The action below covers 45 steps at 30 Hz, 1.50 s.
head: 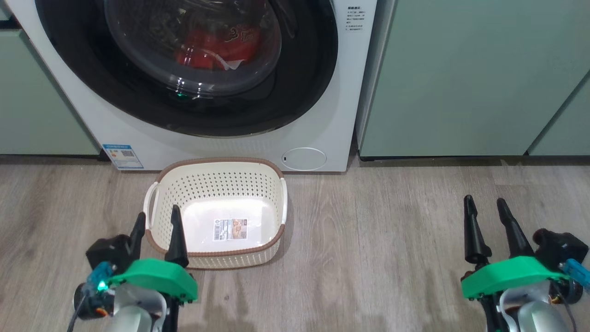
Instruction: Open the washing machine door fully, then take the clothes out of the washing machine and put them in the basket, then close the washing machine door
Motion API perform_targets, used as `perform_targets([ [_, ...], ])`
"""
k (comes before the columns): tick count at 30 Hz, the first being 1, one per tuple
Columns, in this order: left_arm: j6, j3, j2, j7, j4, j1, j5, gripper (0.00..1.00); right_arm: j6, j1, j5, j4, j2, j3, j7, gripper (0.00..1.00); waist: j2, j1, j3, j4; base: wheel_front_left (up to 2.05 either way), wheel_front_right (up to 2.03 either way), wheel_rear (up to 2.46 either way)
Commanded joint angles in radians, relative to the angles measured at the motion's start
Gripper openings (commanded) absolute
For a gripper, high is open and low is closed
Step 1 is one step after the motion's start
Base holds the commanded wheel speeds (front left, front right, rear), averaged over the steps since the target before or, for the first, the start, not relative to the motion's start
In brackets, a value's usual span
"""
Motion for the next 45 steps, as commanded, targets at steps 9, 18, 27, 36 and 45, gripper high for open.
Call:
perform_targets([
  [9, 0.019, 0.018, 0.016, -0.040, -0.042, -0.064, 0.116, 1.00, 0.000, -0.050, -0.149, -0.028, -0.015, 0.022, -0.041, 1.00, 0.0000, 0.0000, -0.002, 0.003, 0.00, 0.00, 0.00],
  [18, 0.002, 0.039, -0.002, -0.067, -0.033, -0.074, 0.205, 1.00, 0.000, -0.055, -0.254, -0.020, -0.016, 0.019, -0.067, 1.00, 0.0000, 0.0000, 0.000, 0.006, 0.00, 0.00, 0.00],
  [27, -0.029, 0.073, -0.022, -0.090, -0.011, -0.087, 0.279, 1.00, -0.001, -0.063, -0.309, -0.003, -0.018, 0.019, -0.091, 1.00, 0.0000, 0.0000, 0.003, 0.008, 0.00, 0.00, 0.00],
  [36, -0.070, 0.116, -0.044, -0.111, 0.024, -0.106, 0.360, 1.00, -0.001, -0.069, -0.351, 0.018, -0.019, 0.023, -0.112, 1.00, 0.0000, 0.0000, 0.004, 0.009, 0.00, 0.00, 0.00],
  [45, -0.090, 0.138, -0.053, -0.111, 0.057, -0.108, 0.380, 1.00, -0.001, -0.062, -0.313, 0.029, -0.019, 0.018, -0.112, 1.00, 0.0000, 0.0000, 0.005, 0.007, 0.00, 0.00, 0.00],
])
